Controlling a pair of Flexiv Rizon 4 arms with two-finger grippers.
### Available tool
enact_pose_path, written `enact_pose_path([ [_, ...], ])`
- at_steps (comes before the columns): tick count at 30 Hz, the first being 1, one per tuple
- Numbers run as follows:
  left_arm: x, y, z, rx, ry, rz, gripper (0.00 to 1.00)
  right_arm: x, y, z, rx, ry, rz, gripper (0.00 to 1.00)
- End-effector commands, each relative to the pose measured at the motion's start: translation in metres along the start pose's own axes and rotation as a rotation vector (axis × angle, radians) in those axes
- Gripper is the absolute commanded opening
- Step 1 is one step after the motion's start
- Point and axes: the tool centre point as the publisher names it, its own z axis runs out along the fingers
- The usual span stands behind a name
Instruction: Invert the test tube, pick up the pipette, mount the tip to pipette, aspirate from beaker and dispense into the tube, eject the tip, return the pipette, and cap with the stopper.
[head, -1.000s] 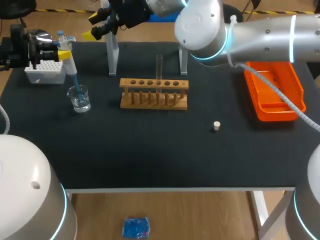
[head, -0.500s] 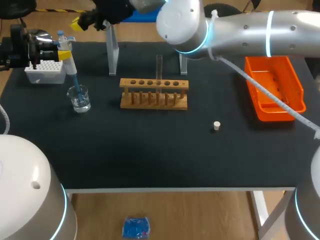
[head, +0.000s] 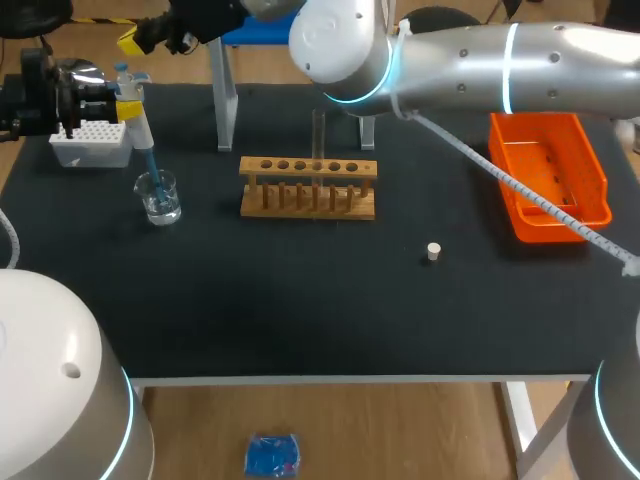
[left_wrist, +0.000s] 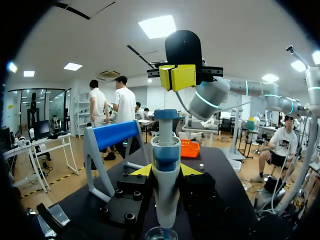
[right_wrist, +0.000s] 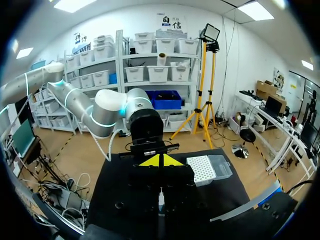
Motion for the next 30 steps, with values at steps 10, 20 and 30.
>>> enact_pose_path([
  [10, -0.001, 0.000, -0.001, 0.001, 0.004, 0.001, 0.00, -0.002, -0.002, 0.015, -0.009, 0.016, 0.006, 0.00],
  [20, -0.001, 0.000, -0.001, 0.001, 0.004, 0.001, 0.00, -0.005, -0.005, 0.019, 0.002, 0.021, 0.010, 0.00],
  [30, -0.001, 0.000, -0.001, 0.001, 0.004, 0.001, 0.00, -0.006, -0.007, 0.023, 0.009, 0.028, 0.018, 0.00],
])
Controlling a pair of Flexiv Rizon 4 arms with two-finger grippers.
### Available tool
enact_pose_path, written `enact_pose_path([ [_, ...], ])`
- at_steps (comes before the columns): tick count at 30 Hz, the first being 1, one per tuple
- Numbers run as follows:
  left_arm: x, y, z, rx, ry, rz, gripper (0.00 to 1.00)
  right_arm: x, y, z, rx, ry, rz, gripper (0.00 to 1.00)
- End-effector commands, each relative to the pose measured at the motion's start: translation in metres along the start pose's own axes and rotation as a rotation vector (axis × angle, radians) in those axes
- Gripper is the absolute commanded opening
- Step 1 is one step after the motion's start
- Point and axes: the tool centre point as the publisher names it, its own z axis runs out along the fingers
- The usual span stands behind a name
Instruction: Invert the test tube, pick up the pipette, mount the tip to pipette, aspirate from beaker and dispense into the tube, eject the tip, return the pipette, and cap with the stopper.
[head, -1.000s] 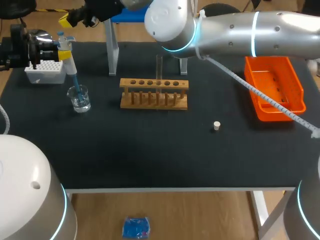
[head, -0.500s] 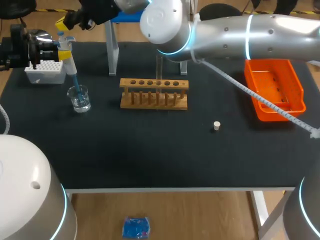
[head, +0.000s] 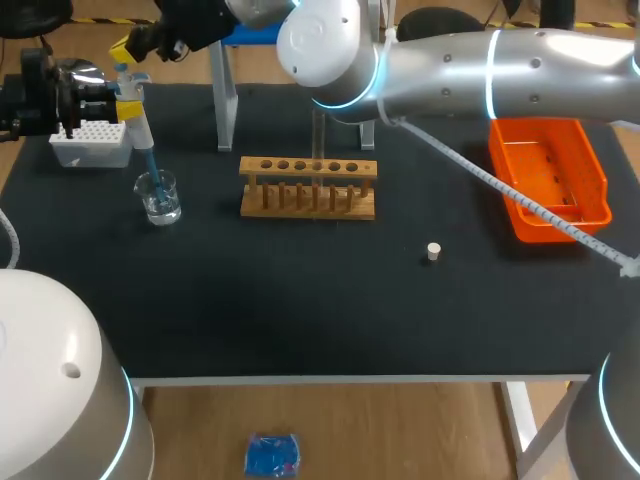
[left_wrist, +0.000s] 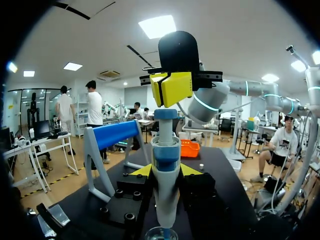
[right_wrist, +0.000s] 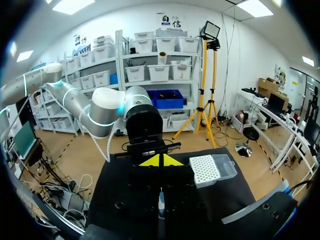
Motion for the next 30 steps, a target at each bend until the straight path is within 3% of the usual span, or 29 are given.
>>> enact_pose_path([
  [1, -0.001, 0.000, -0.001, 0.001, 0.004, 0.001, 0.00, -0.003, 0.001, 0.003, 0.008, 0.006, 0.000, 0.00],
  [30, -0.001, 0.000, -0.001, 0.001, 0.004, 0.001, 0.00, 0.001, -0.018, 0.011, 0.017, 0.021, 0.031, 0.00],
])
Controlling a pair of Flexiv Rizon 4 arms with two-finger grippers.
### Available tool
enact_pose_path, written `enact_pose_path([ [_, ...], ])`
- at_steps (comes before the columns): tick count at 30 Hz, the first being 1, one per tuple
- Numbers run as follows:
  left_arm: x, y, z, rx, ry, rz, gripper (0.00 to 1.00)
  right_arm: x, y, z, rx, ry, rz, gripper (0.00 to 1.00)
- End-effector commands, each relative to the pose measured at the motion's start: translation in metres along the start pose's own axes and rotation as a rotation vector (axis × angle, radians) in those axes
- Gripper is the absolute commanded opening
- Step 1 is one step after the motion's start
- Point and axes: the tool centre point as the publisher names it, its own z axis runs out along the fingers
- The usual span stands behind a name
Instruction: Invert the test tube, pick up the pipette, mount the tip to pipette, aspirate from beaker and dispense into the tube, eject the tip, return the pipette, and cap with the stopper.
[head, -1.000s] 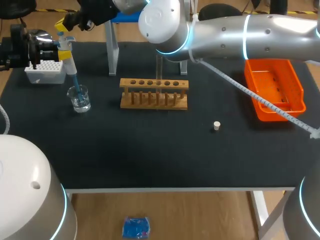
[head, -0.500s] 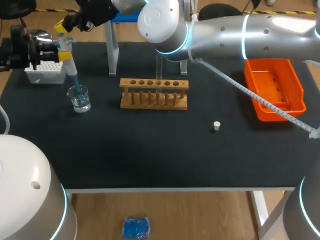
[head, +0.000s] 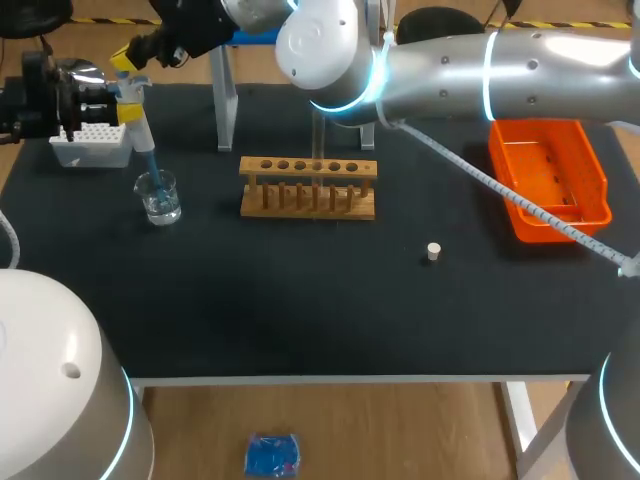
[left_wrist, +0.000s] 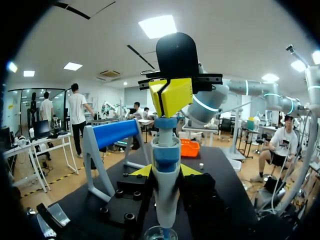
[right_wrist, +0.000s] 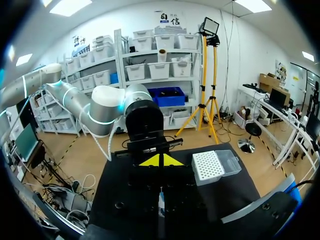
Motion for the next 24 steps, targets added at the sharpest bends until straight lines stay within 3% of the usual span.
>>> enact_pose_path([
  [1, -0.002, -0.003, -0.001, 0.001, 0.004, 0.001, 0.00, -0.001, -0.007, 0.005, -0.001, 0.004, 0.005, 0.00],
  [16, -0.002, -0.003, -0.001, 0.001, 0.004, 0.001, 0.00, 0.000, -0.017, 0.009, 0.008, 0.007, 0.023, 0.00],
  [23, -0.002, -0.003, -0.001, 0.001, 0.004, 0.001, 0.00, 0.004, 0.004, -0.006, -0.026, -0.003, -0.001, 0.00],
  [24, -0.002, -0.003, -0.001, 0.001, 0.004, 0.001, 0.00, 0.005, 0.008, -0.010, -0.031, -0.004, -0.005, 0.31],
])
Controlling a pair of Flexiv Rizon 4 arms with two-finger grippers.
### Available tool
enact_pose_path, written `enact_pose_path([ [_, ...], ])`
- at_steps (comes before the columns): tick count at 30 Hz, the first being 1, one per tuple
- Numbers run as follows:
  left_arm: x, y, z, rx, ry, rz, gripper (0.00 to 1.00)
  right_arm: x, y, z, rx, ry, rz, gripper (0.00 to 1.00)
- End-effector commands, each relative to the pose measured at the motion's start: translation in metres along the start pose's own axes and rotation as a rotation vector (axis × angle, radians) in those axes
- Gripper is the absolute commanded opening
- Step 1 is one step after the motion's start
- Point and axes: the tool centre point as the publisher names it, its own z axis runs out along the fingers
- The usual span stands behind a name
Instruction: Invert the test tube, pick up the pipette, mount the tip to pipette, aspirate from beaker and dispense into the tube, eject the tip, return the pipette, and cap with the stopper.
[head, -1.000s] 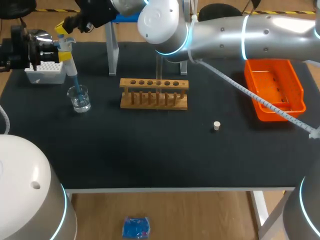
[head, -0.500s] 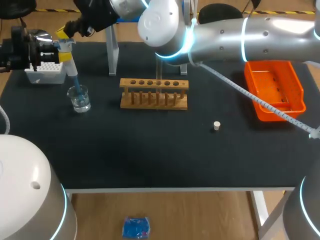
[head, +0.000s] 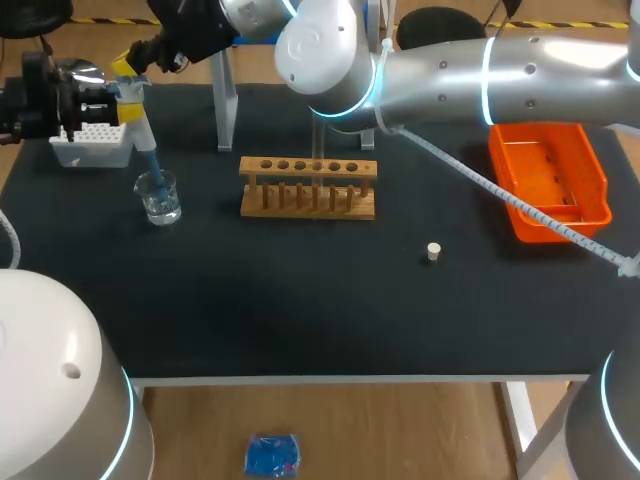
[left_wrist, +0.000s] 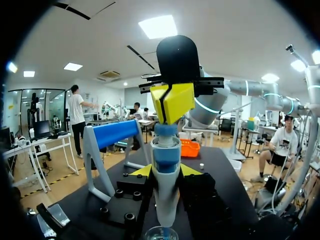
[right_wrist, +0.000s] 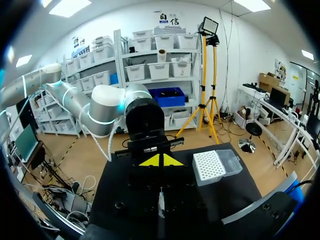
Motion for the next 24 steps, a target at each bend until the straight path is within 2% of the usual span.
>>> enact_pose_path([
  [1, -0.001, -0.003, -0.001, -0.002, 0.005, 0.000, 0.00, 0.006, 0.010, -0.014, -0.018, -0.004, -0.016, 0.58],
  [2, -0.001, -0.003, -0.001, -0.002, 0.005, 0.000, 0.00, 0.007, 0.014, -0.019, -0.026, -0.007, -0.018, 1.00],
  [8, -0.001, -0.003, -0.001, -0.002, 0.005, 0.000, 0.00, 0.014, 0.032, -0.064, -0.056, -0.018, -0.034, 1.00],
  [13, -0.001, -0.003, -0.001, -0.002, 0.005, 0.000, 0.00, 0.023, 0.033, -0.129, -0.053, -0.046, -0.046, 1.00],
  [19, -0.001, -0.003, -0.001, -0.002, 0.005, 0.000, 0.00, 0.037, 0.014, -0.222, -0.055, -0.119, -0.052, 1.00],
  [24, -0.001, -0.003, -0.001, -0.002, 0.005, 0.000, 0.00, 0.042, -0.018, -0.285, -0.051, -0.189, -0.054, 1.00],
])
